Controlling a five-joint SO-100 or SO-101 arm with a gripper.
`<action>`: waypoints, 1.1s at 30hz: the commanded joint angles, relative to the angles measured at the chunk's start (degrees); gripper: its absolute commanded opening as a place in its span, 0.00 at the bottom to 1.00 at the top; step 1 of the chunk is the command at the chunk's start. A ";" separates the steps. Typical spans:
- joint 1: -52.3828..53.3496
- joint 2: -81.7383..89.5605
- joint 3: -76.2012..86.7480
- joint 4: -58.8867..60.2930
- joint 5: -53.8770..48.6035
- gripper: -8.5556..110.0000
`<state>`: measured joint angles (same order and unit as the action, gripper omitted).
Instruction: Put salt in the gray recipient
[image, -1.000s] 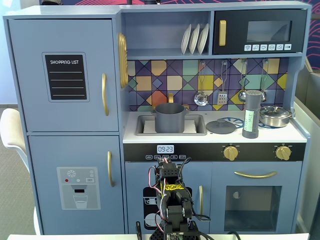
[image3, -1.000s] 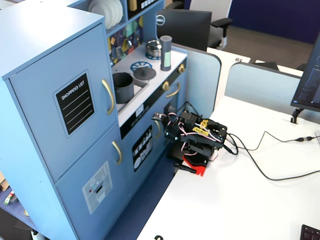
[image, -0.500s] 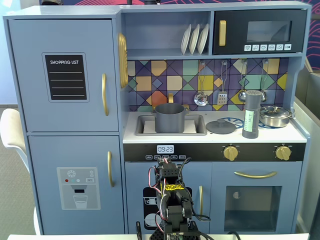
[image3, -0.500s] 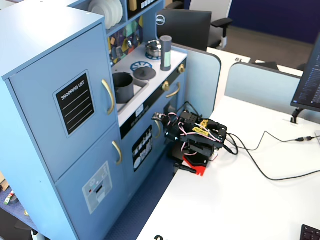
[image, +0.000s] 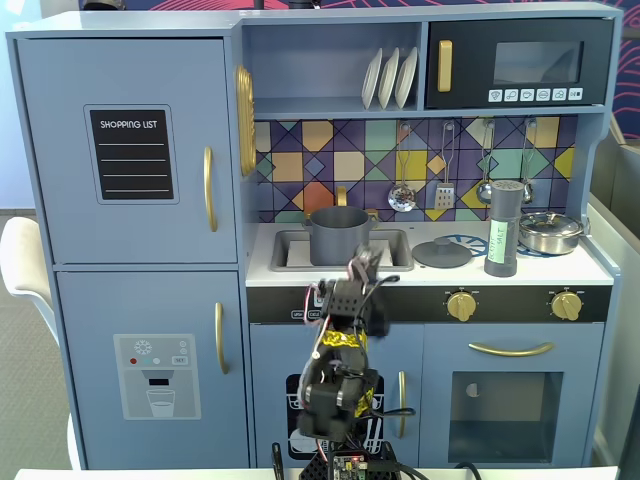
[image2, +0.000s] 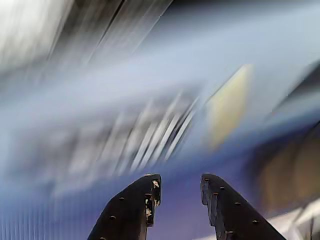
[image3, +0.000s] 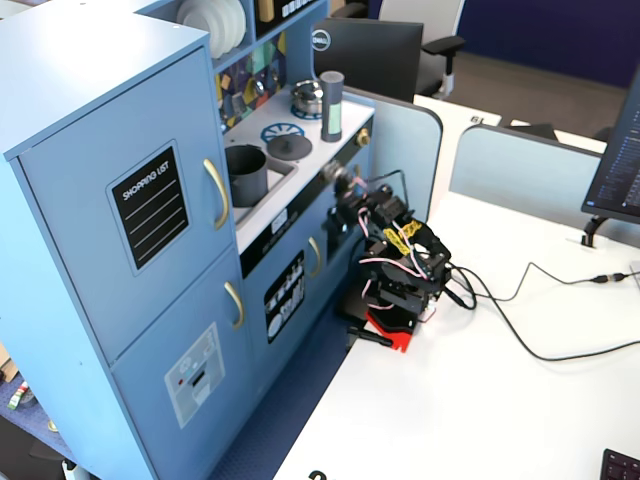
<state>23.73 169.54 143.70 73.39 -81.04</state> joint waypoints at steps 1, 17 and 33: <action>16.00 -0.44 -9.76 -3.60 -4.75 0.07; 26.81 -20.30 -17.49 -50.89 -8.88 0.10; 29.79 -39.37 -28.65 -62.40 -6.15 0.37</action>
<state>52.29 133.15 121.46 12.83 -87.45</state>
